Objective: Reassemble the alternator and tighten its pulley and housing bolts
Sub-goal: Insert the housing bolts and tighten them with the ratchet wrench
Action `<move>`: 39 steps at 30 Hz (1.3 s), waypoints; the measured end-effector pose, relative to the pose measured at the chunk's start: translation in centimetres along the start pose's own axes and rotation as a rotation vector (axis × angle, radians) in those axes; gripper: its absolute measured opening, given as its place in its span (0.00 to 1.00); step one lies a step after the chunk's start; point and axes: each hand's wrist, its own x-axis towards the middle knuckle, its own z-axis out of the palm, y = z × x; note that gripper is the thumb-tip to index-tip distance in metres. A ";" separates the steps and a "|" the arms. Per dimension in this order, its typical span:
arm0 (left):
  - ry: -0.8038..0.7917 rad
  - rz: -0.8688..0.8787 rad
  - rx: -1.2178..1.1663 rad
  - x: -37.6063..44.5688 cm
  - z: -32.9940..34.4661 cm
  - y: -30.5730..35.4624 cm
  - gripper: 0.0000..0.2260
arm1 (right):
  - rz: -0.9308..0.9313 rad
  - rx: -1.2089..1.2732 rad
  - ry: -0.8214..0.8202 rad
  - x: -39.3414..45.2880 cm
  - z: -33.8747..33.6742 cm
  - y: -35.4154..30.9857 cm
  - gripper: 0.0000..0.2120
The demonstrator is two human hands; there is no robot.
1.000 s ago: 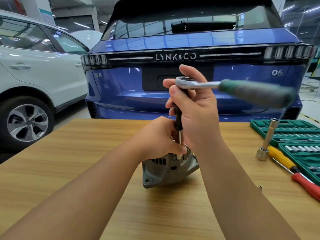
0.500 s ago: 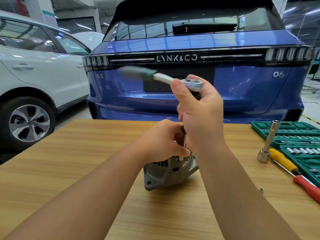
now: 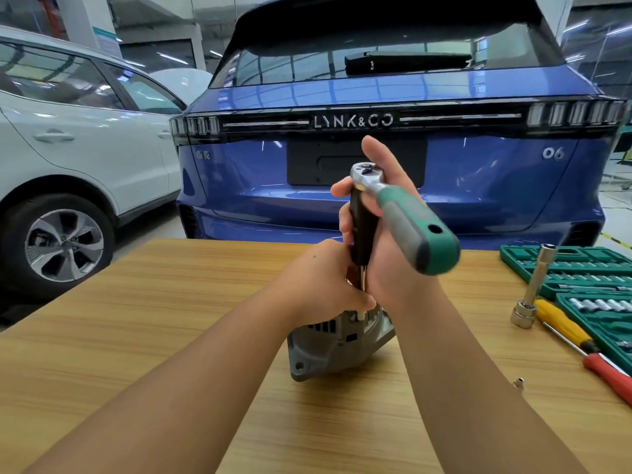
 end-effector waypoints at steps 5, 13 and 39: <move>-0.018 -0.008 -0.034 -0.2 -0.3 0.3 0.08 | 0.090 0.150 -0.017 -0.6 0.4 -0.3 0.21; -0.072 0.005 0.017 0.2 -0.3 0.3 0.07 | -0.020 -0.148 0.182 -1.0 0.3 0.2 0.06; -0.067 -0.013 0.025 0.2 -0.2 0.4 0.05 | -0.029 -0.085 0.065 -1.2 0.0 0.3 0.13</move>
